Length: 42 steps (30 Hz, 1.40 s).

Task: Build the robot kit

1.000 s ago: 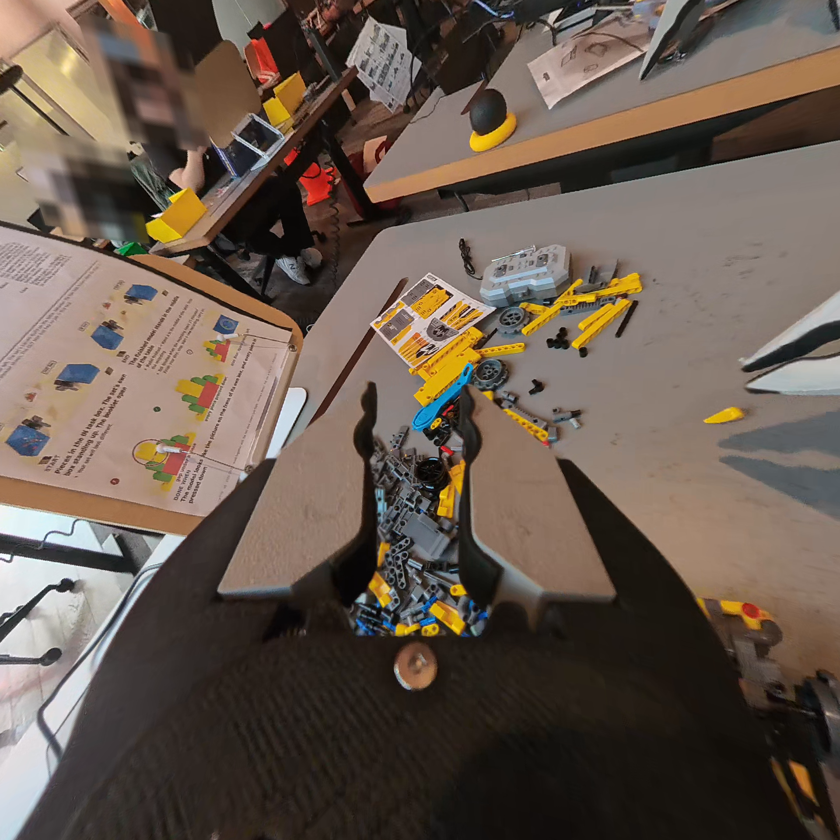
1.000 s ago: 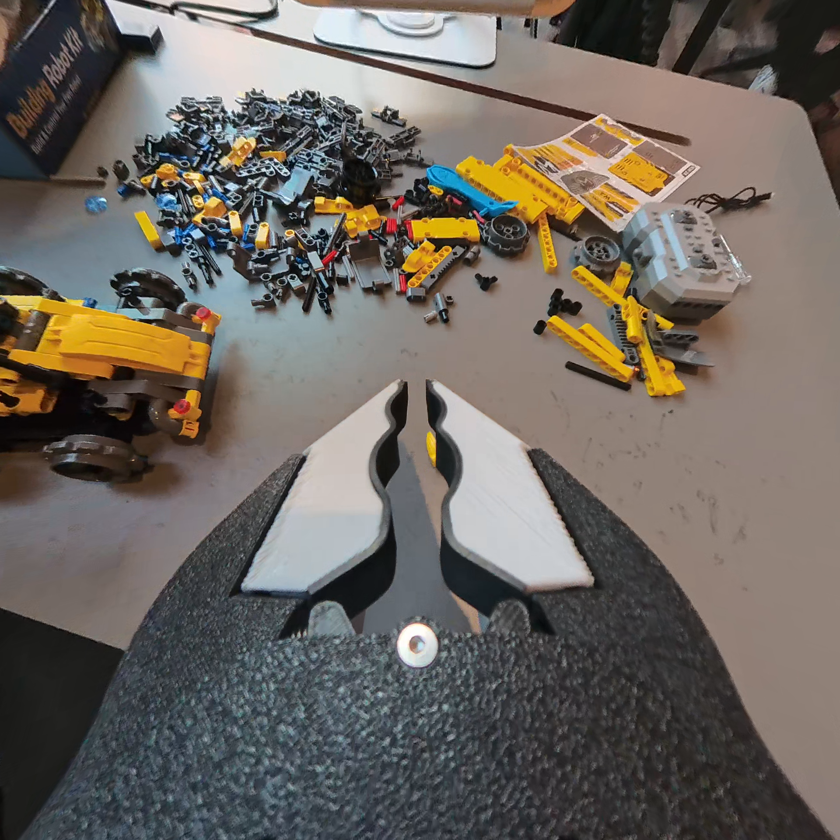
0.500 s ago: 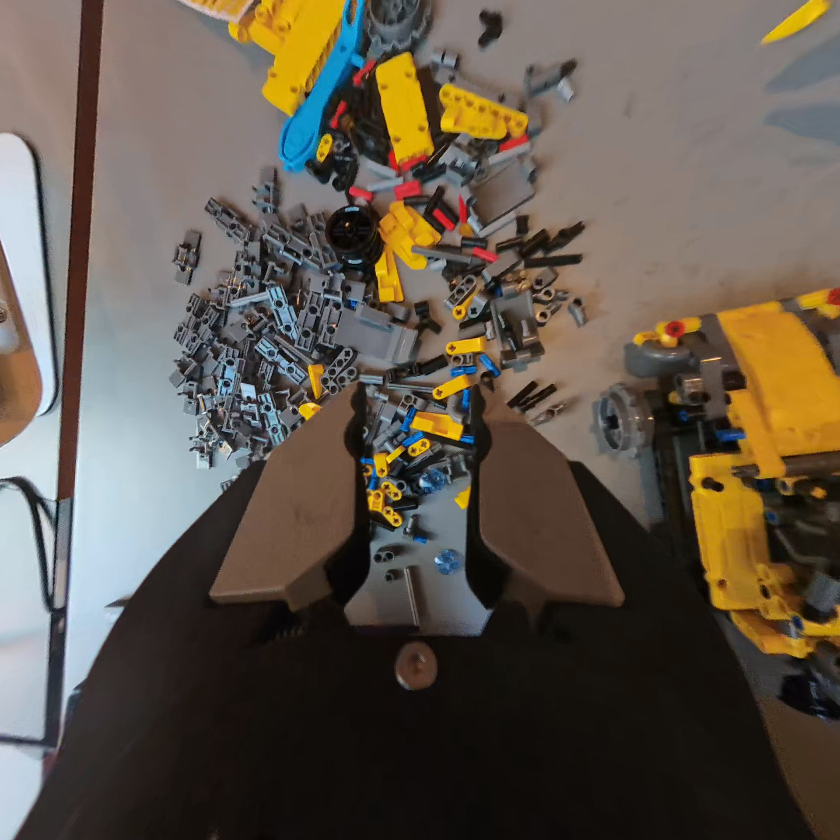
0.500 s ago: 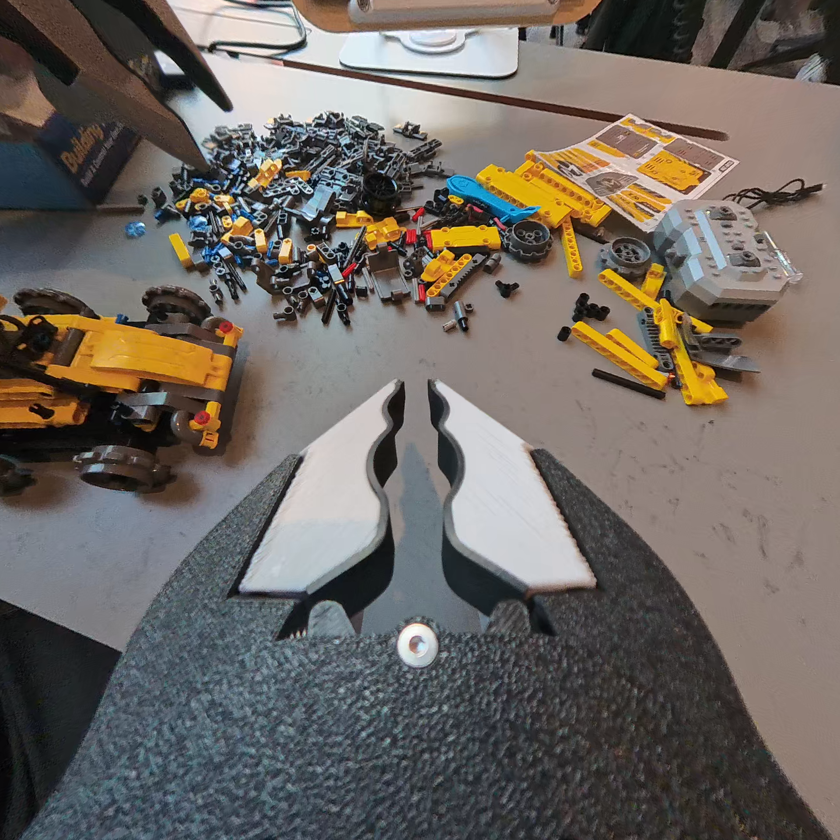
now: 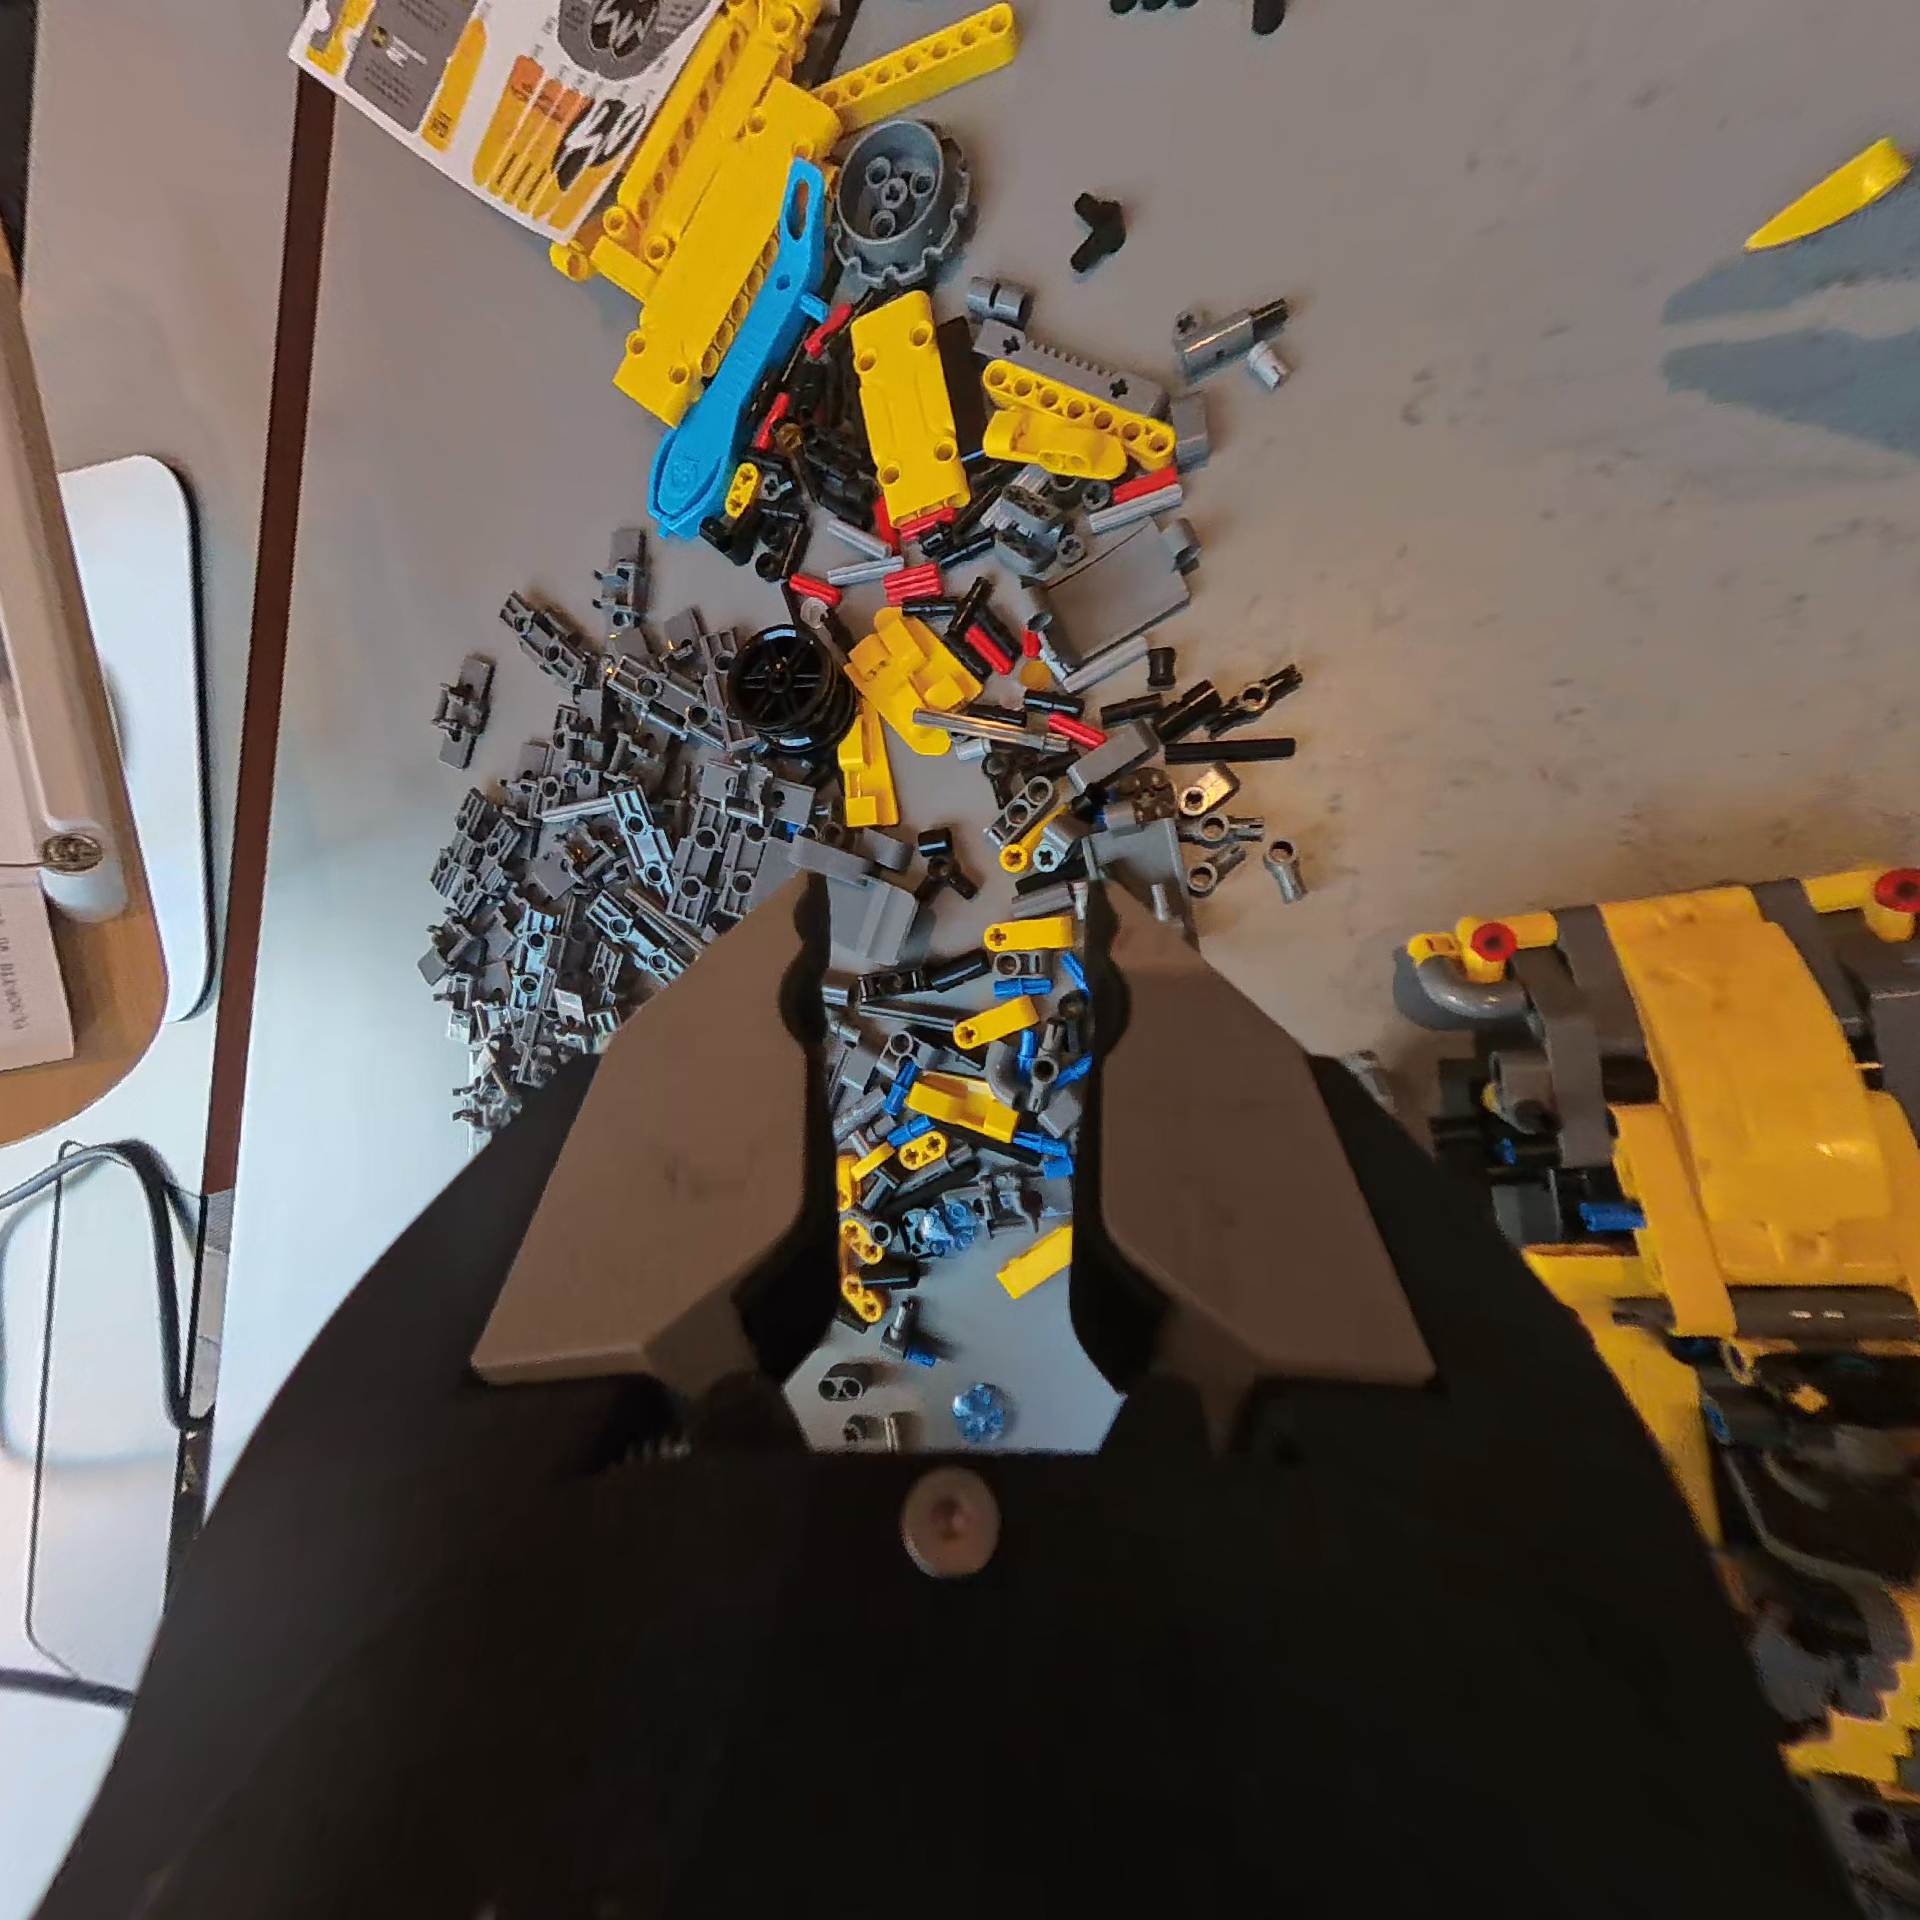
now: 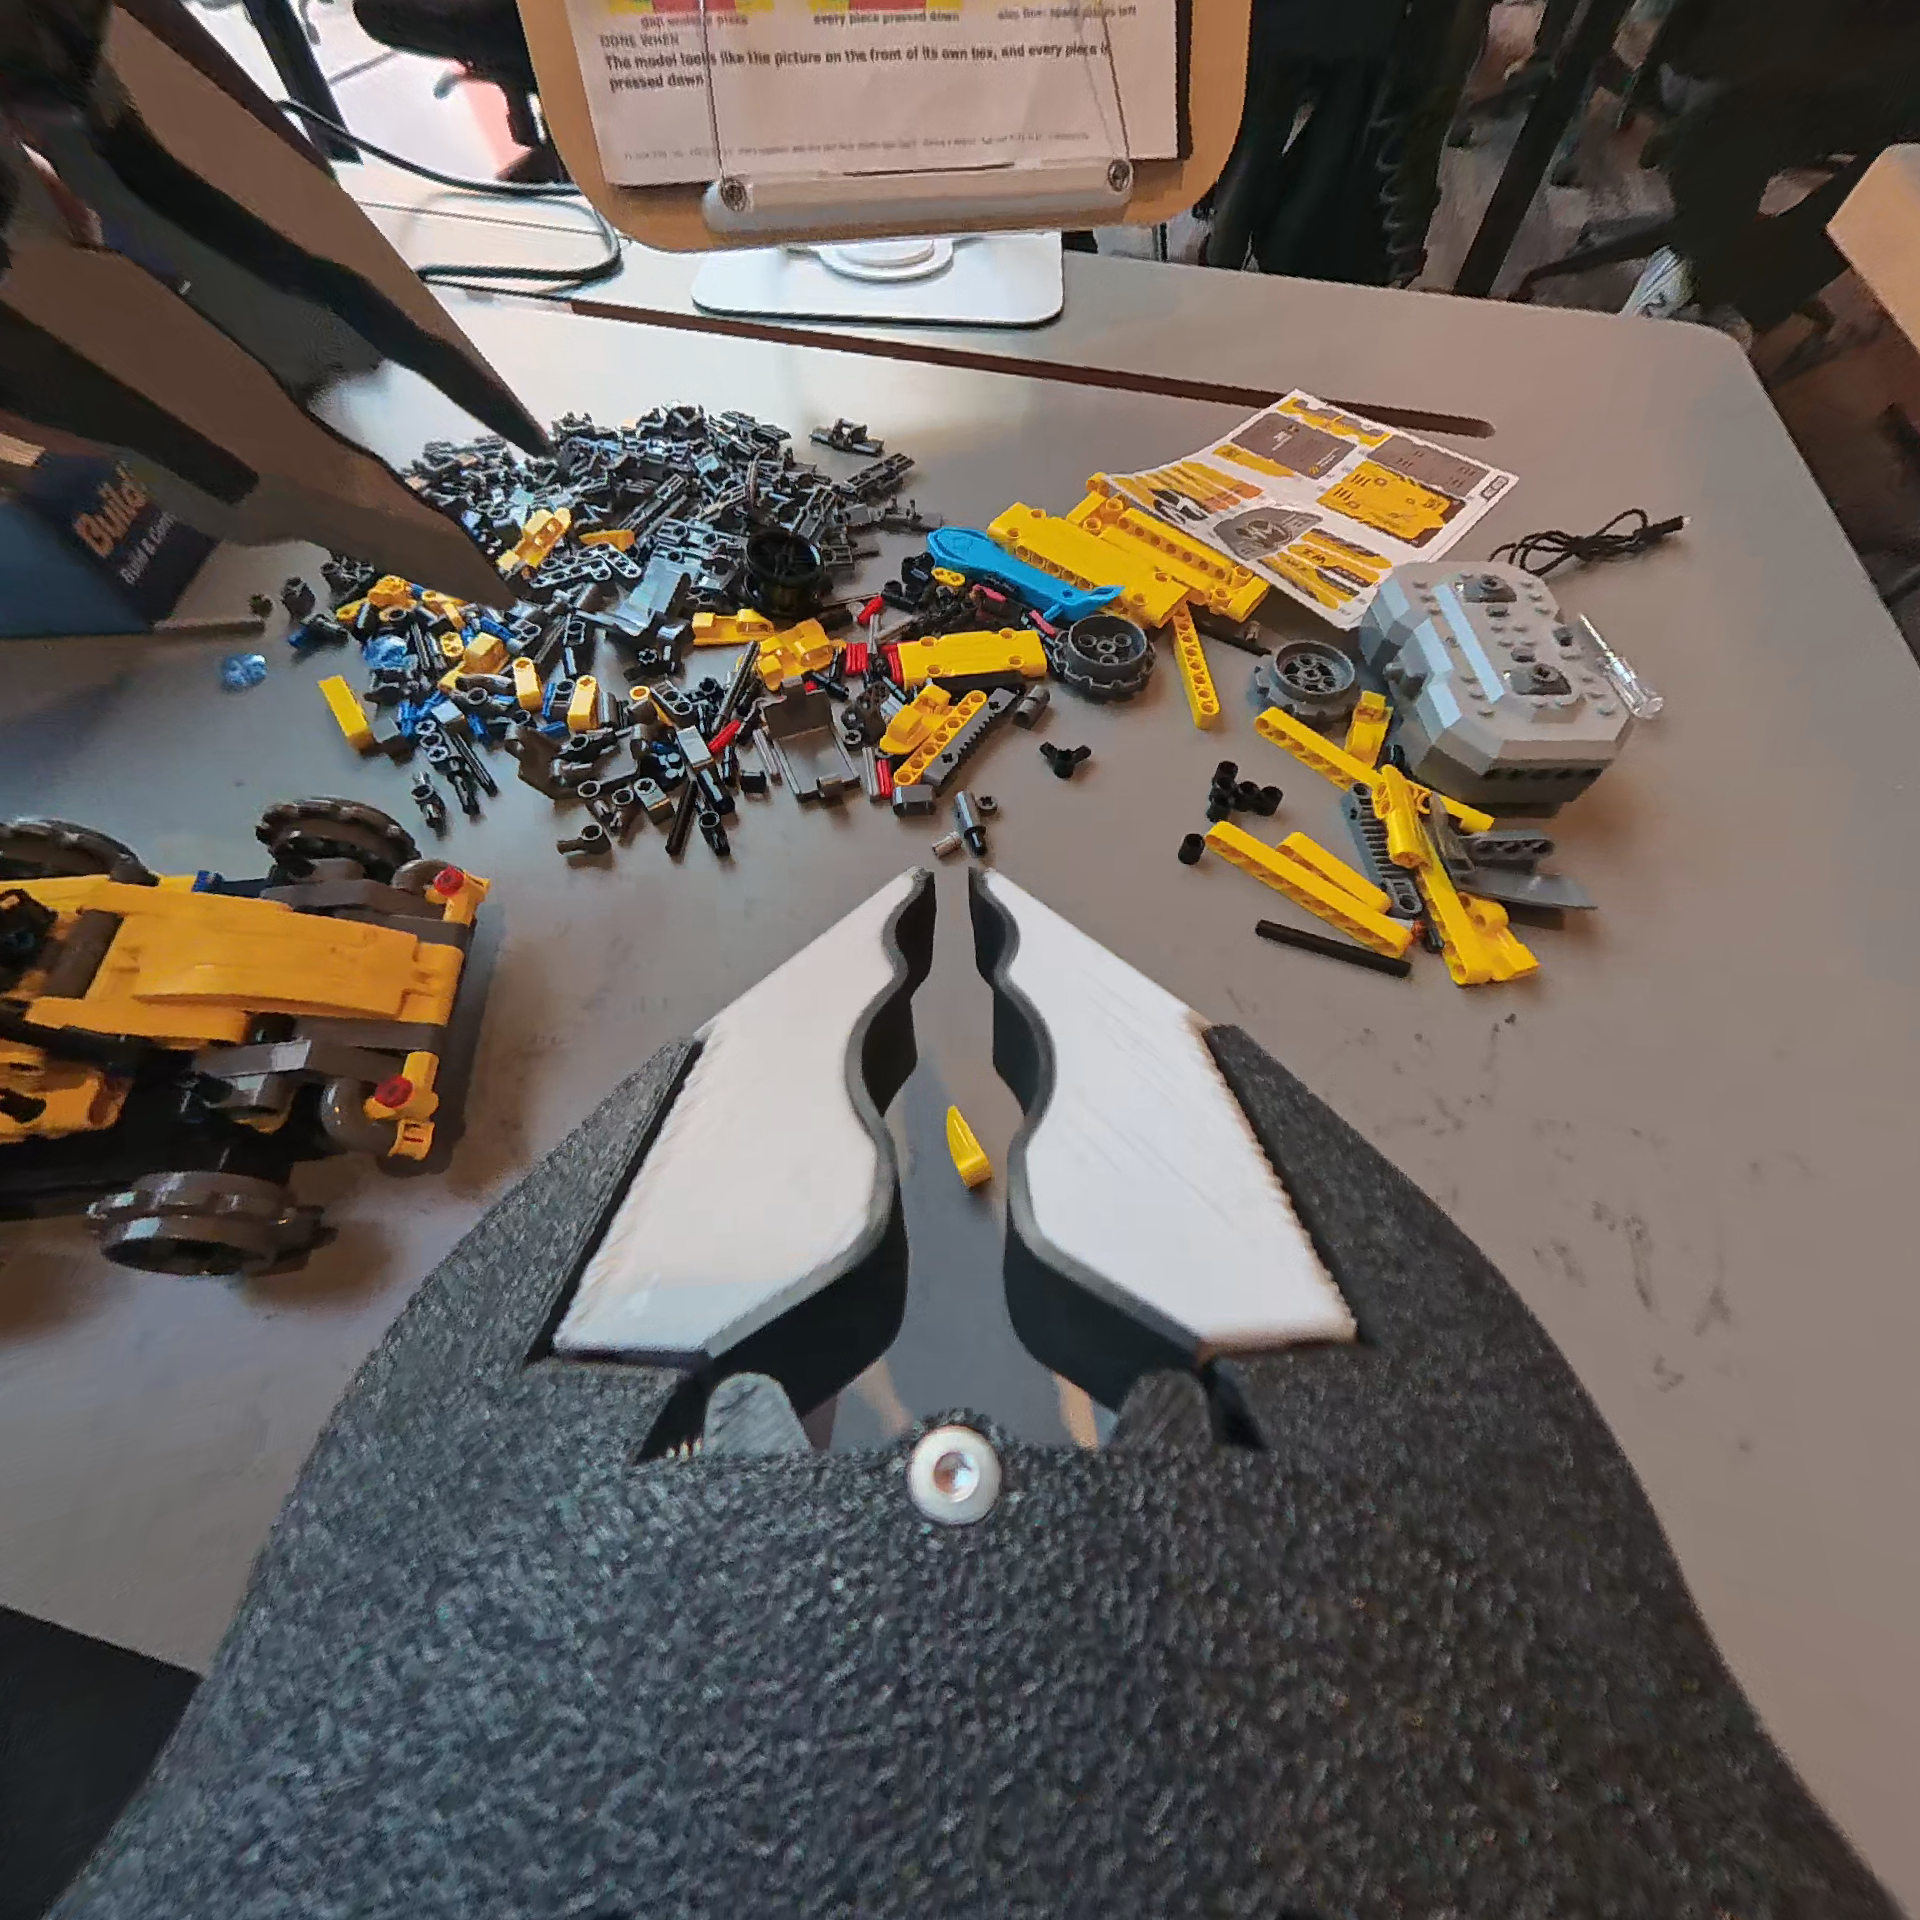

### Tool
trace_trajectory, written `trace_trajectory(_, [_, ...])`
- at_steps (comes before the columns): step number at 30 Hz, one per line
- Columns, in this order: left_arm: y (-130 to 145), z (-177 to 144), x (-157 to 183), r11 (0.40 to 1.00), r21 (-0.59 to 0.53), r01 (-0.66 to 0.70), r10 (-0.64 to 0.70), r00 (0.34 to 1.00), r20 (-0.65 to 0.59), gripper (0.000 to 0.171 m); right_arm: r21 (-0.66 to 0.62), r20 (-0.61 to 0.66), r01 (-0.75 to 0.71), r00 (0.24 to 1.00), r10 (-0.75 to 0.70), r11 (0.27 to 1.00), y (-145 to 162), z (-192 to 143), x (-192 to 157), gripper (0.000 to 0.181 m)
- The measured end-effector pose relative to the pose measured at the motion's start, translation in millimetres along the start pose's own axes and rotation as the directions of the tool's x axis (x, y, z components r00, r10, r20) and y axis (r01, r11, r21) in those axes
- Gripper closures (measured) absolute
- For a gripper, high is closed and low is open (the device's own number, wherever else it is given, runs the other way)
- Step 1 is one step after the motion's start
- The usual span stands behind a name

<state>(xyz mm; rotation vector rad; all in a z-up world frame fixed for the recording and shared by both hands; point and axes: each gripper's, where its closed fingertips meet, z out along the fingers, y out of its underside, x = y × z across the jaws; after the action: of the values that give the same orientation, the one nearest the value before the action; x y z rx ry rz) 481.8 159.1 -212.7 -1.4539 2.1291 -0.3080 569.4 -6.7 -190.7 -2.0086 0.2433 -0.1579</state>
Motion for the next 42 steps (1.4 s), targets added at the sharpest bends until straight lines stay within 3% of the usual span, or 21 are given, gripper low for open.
trace_trajectory(6, [24,-6,-36,0.997,-0.043,0.067,-0.064,0.995,0.082,0.125,-0.054,-0.059,0.017,0.998,-0.020,0.998,7,4,10,0.171])
trace_trajectory(14, [45,-16,-61,0.985,-0.021,0.169,-0.167,0.983,0.081,0.124,-0.149,-0.185,-0.014,0.983,-0.014,0.989,10,0,62,0.164])
trace_trajectory(18, [48,-16,-61,0.985,-0.025,0.171,-0.169,0.983,0.073,0.124,-0.208,-0.113,-0.024,0.994,0.000,0.978,24,10,69,0.172])
trace_trajectory(19, [49,-15,-60,0.985,-0.029,0.170,-0.167,0.983,0.069,0.124,-0.230,-0.069,0.006,0.997,-0.022,0.973,28,15,68,0.179])
trace_trajectory(22, [48,-11,-56,0.986,-0.041,0.159,-0.157,0.986,0.055,0.124,-0.291,-0.003,0.142,0.989,-0.149,0.946,32,32,77,0.176])
trace_trajectory(26, [46,-5,-48,0.989,-0.062,0.132,-0.129,0.991,0.041,0.124,-0.382,0.169,0.377,0.926,-0.337,0.844,29,60,84,0.178])
trace_trajectory(29, [48,-3,-45,0.990,-0.077,0.117,-0.114,0.993,0.035,0.123,-0.470,0.279,0.565,0.824,-0.493,0.678,37,81,95,0.179])
trace_trajectory(34, [53,-1,-48,0.989,-0.090,0.120,-0.117,0.992,0.037,0.123,-0.532,0.443,0.699,0.711,-0.546,0.478,50,103,97,0.178])
trace_trajectory(42, [55,5,-45,0.988,-0.110,0.108,-0.106,0.994,0.023,0.123,-0.543,0.485,0.735,0.670,-0.562,0.407,43,113,103,0.179])
